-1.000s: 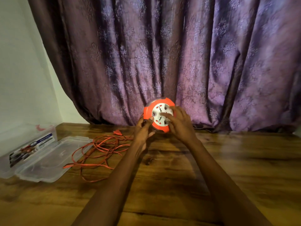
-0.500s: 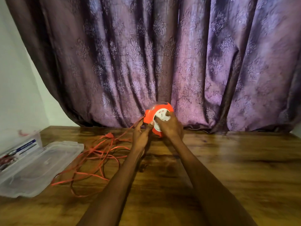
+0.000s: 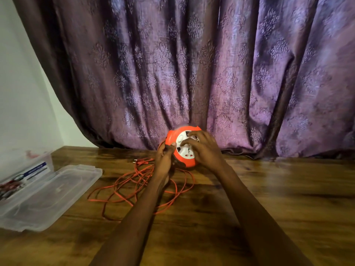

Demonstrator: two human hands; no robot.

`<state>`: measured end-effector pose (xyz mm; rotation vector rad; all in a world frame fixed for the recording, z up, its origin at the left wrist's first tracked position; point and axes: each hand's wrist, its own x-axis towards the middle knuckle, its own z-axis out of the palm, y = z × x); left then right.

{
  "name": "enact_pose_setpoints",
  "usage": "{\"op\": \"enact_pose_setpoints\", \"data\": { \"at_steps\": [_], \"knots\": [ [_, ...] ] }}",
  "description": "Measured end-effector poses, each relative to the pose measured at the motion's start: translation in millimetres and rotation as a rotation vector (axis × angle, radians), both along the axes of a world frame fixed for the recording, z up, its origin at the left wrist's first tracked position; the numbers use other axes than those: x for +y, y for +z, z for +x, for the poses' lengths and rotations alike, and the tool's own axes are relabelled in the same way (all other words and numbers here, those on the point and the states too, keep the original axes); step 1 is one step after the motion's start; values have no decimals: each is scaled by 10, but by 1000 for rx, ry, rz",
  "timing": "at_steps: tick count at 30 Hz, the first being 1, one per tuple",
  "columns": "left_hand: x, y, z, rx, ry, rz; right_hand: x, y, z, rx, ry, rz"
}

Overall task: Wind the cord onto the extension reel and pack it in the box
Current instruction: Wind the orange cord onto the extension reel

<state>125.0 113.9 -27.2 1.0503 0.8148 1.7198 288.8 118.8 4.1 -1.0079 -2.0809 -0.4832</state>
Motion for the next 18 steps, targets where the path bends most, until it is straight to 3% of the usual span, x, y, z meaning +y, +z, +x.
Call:
{"op": "enact_pose_setpoints", "data": {
  "at_steps": [4,10,12,15,18],
  "knots": [
    [11,25,-101,5,-21,-82,-22,-9,13,-202,-27,-28],
    [-31,28,-193,83,-78,-97,-55,-43,-19,-200,-129,45],
    [-48,4,-161,93,-67,-90,-69,-47,-61,-189,-255,0],
    [-65,-70,-38,98,-24,-31,-85,-46,-166,-4,-468,-144],
    [-99,-101,95,132,22,63,-81,-48,-214,431,-505,-413]
  ]
}}
